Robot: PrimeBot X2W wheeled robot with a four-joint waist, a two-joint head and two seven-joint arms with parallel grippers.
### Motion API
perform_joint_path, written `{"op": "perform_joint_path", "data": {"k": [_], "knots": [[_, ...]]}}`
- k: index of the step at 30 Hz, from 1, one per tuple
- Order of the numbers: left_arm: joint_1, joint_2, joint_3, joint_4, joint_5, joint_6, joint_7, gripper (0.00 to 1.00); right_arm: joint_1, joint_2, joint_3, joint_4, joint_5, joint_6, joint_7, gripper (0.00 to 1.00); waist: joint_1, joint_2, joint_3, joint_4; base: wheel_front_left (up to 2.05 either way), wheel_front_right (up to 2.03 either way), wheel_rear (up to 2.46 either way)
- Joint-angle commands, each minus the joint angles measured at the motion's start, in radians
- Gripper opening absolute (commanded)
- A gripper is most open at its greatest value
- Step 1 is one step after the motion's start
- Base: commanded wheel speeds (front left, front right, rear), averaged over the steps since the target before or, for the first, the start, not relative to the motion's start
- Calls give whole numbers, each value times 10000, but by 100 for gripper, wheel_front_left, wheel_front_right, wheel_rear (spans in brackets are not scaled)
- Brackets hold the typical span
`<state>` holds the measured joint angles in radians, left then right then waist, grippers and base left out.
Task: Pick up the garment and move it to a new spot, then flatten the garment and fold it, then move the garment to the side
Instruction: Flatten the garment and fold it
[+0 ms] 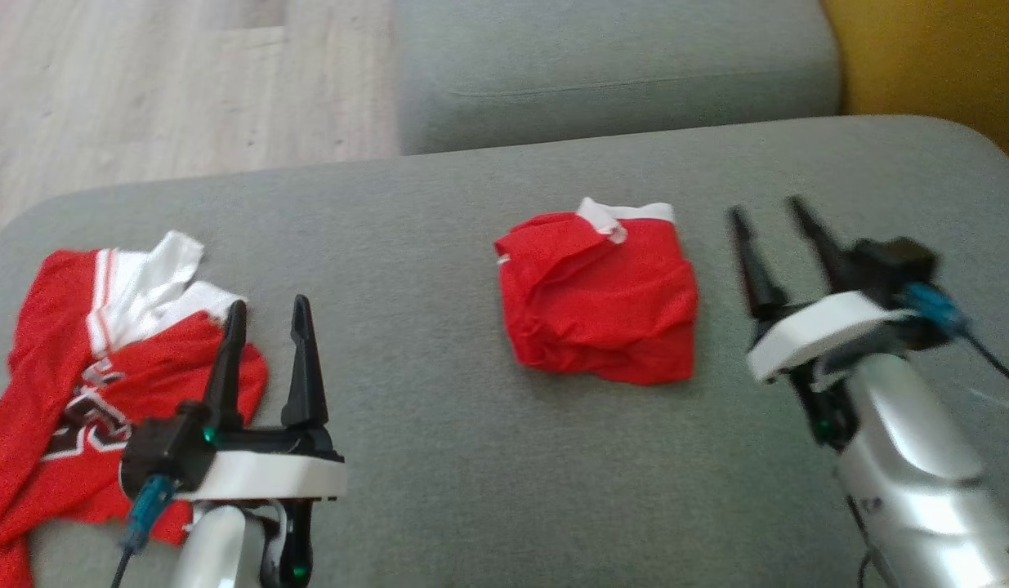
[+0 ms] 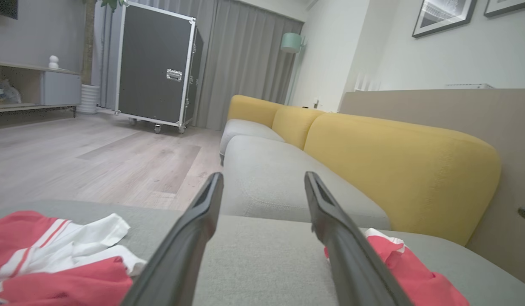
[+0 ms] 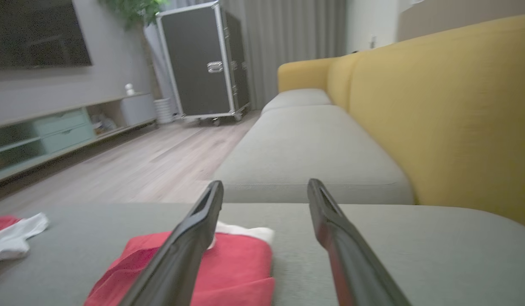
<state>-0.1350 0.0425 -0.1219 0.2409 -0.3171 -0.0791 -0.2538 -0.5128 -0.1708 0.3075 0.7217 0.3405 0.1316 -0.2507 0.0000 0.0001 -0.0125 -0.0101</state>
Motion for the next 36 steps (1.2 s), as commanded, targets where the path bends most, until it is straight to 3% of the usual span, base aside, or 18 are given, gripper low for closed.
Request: {"op": "perform_joint_path", "data": {"k": [1, 9, 18, 19, 20, 21, 29, 36], "knots": [[-285, 78, 452, -452, -3, 55, -80, 100, 138, 127, -541, -879, -406, -9, -109, 100, 0, -1, 23, -418, 0, 0, 0], [-125, 78, 509, -536, 11, 70, -80, 100, 2299, 1050, -3021, -3218, -2440, -9, -110, 100, 0, -1, 198, -854, 0, 0, 0], [-178, 78, 355, -399, 78, -39, -80, 100, 3075, 1200, -3252, -3977, -2454, -9, -110, 100, 0, -1, 541, -617, 0, 0, 0], [-229, 77, 320, -384, 101, -63, -80, 100, 3046, 1201, -3220, -3983, -2424, -9, -110, 92, 0, -1, 620, -523, 0, 0, 0], [-284, 77, 282, -369, 119, -85, -80, 100, 2986, 1202, -3194, -3983, -2428, -9, -110, 7, 0, -1, 703, -415, 0, 0, 0], [-341, 77, 256, -355, 136, -102, -80, 100, 2895, 1202, -3146, -3975, -2456, -9, -110, 0, 0, -1, 796, -306, 0, 0, 0], [-734, 77, 81, -121, 218, -248, -80, 100, 1452, 1204, -2904, -2919, -2575, -9, 130, 0, 0, -1, 1422, 750, 0, 0, 0], [-1003, 77, -163, 17, 138, -325, -80, 100, -4, 1204, -3148, -454, -3350, -9, 499, 0, 0, -1, 1747, 1585, 0, 0, 0]]}}
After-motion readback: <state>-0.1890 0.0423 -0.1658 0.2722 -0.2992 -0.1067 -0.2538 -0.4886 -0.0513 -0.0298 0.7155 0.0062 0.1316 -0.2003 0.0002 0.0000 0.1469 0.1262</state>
